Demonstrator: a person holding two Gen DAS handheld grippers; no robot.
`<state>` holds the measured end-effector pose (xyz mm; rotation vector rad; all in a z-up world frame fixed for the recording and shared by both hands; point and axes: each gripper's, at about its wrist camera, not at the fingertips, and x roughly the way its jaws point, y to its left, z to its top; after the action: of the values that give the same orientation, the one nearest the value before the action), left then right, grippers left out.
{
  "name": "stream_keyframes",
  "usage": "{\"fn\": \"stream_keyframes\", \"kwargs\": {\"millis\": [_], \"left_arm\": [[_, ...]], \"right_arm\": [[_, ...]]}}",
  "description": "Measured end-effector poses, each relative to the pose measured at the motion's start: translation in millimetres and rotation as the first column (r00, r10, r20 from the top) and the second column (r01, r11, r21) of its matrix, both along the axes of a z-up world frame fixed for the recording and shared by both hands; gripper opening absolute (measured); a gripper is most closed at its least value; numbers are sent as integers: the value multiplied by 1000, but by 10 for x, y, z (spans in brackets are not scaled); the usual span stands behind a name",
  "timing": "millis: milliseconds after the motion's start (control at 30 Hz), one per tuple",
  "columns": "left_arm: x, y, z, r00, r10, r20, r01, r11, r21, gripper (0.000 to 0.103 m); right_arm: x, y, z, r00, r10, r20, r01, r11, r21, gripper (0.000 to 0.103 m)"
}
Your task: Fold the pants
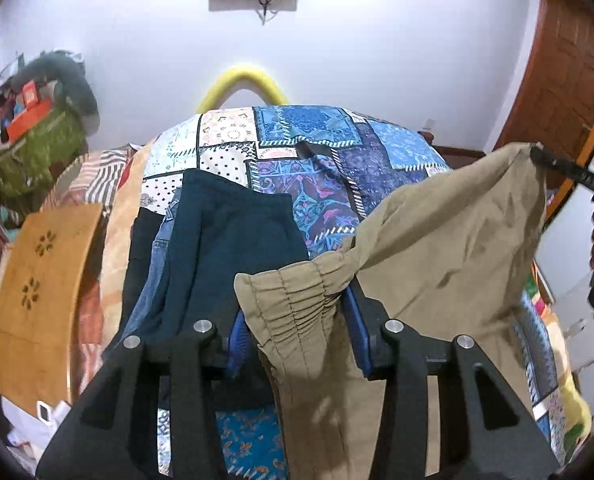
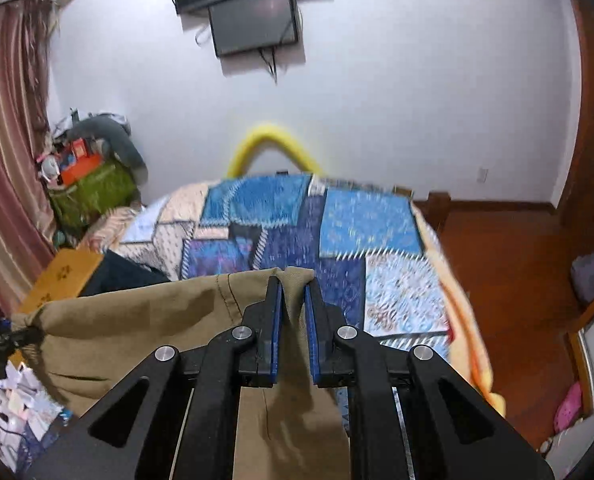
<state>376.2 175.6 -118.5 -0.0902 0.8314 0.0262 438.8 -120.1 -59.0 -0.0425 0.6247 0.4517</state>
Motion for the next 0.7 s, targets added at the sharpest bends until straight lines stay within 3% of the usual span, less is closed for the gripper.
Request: {"fn": "stream_keyframes", "kwargs": {"millis": [400, 700], "left_arm": [[-586, -250, -56, 999, -45, -23, 46, 997, 54, 43], [-1076, -388, -250, 996, -79, -44, 84, 989, 126, 43]], "right_arm": [[-820, -240, -132, 999, 41, 12, -41, 999, -7, 8], [-1369, -496, -383, 998, 39, -40, -40, 999, -24, 8]]}}
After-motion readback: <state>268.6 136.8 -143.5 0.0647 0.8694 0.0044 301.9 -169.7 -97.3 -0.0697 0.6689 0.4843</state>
